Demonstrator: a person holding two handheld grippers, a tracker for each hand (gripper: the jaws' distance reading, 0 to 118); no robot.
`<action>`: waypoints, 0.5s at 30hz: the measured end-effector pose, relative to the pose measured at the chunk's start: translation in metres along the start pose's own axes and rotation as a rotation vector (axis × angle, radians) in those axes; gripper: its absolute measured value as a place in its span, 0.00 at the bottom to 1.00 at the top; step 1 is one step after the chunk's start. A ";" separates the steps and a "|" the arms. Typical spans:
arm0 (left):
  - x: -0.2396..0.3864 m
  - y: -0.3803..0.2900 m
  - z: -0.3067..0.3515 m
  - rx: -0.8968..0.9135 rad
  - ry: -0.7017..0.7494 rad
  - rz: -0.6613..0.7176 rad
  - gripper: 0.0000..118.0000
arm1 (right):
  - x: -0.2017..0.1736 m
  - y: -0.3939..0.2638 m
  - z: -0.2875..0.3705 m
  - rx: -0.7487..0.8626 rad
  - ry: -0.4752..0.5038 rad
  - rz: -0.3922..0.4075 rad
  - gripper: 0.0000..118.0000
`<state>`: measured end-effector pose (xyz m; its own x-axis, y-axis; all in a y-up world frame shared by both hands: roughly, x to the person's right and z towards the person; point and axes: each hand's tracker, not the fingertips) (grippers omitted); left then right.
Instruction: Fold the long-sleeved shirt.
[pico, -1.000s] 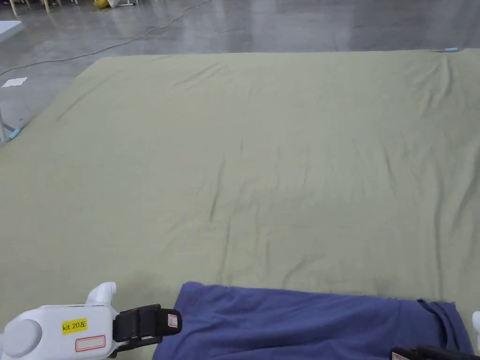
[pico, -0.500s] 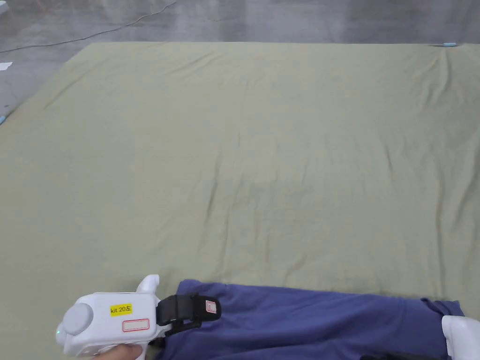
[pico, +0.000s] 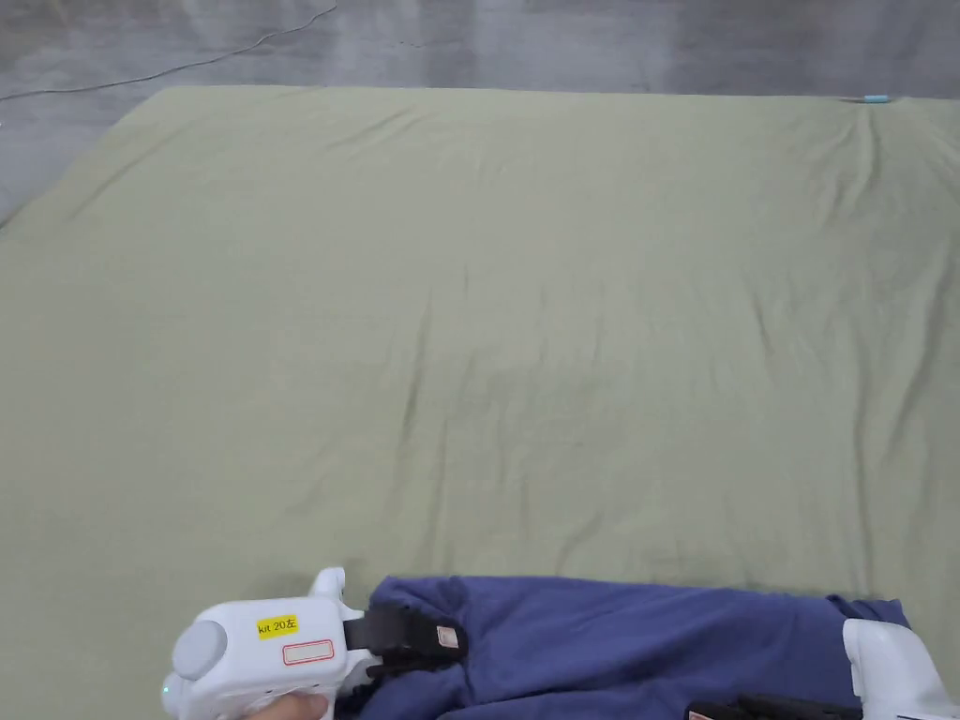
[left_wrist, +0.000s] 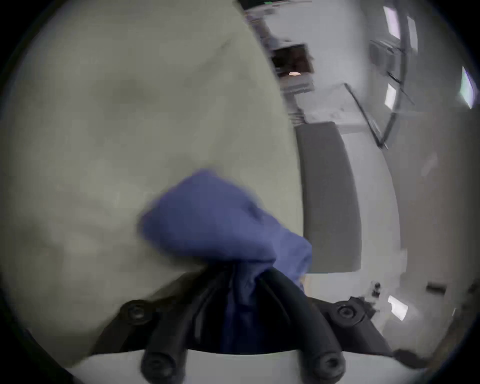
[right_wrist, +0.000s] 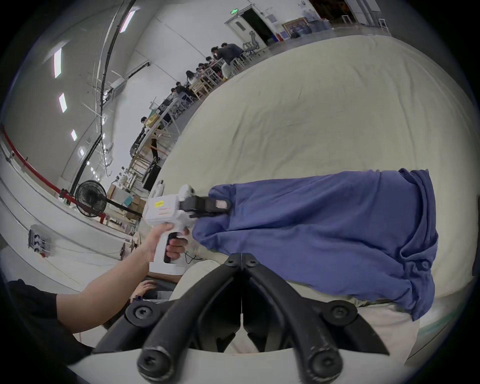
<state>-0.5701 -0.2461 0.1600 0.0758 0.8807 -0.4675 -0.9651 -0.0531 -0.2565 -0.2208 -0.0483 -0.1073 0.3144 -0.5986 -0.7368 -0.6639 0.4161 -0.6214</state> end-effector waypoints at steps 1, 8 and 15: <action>0.000 0.001 0.004 -0.072 -0.121 0.007 0.00 | 0.000 0.000 0.000 0.000 -0.003 -0.004 0.00; 0.021 0.003 0.034 0.001 -0.030 -0.093 0.00 | 0.002 -0.002 0.012 0.008 -0.029 -0.003 0.00; 0.046 0.025 0.104 0.054 -0.044 -0.121 0.00 | -0.010 0.001 0.020 0.019 -0.046 0.027 0.00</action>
<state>-0.6168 -0.1581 0.2200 0.1820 0.8992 -0.3979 -0.9618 0.0787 -0.2621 -0.2110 -0.0288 -0.1060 0.3273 -0.5552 -0.7646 -0.6595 0.4453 -0.6056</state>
